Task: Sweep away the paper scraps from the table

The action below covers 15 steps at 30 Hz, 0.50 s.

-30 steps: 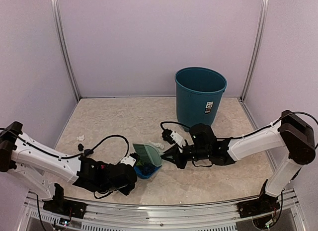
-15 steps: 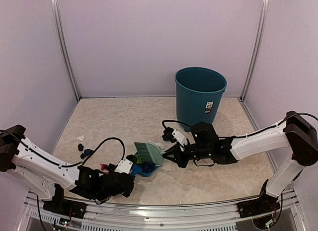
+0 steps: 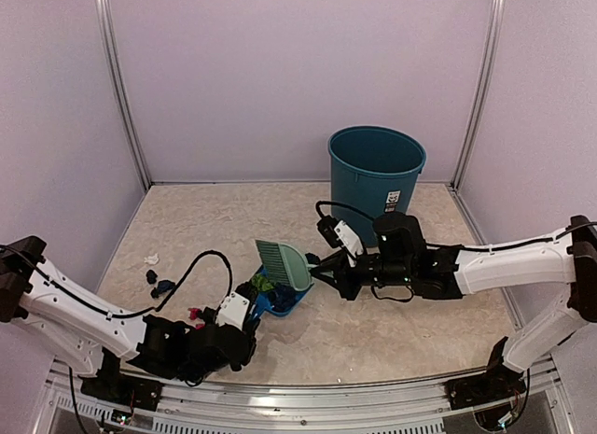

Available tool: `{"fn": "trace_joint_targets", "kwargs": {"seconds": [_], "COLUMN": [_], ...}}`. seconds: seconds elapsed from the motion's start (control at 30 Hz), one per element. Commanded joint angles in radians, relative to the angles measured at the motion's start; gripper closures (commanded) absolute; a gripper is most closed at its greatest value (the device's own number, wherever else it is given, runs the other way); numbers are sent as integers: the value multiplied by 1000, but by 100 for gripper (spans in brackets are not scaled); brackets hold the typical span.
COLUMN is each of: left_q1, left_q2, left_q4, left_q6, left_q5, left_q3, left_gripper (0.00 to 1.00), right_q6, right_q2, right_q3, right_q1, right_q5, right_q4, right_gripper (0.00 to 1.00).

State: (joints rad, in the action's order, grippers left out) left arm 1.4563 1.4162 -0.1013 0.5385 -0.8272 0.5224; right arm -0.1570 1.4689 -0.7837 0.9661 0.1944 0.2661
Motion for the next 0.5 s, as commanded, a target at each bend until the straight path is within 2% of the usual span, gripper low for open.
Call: {"fn": "trace_joint_targets", "kwargs": {"seconds": [0.0, 0.2, 0.47], "left_q1": [10, 15, 16], "left_q2": [-27, -41, -49], "left_q4": [-95, -146, -175], "left_q6": [-49, -84, -121], "left_q5": [-70, -96, -102], "left_q3": [22, 29, 47], "left_gripper": [95, 96, 96], "right_q6": [8, 15, 22], "right_q2": [-86, -168, -274], "right_q3": [-27, -21, -3], "right_q1": [9, 10, 10], "right_q5": [-68, -123, -170], "right_q4": [-74, -130, -125], "right_gripper": [100, 100, 100]}}
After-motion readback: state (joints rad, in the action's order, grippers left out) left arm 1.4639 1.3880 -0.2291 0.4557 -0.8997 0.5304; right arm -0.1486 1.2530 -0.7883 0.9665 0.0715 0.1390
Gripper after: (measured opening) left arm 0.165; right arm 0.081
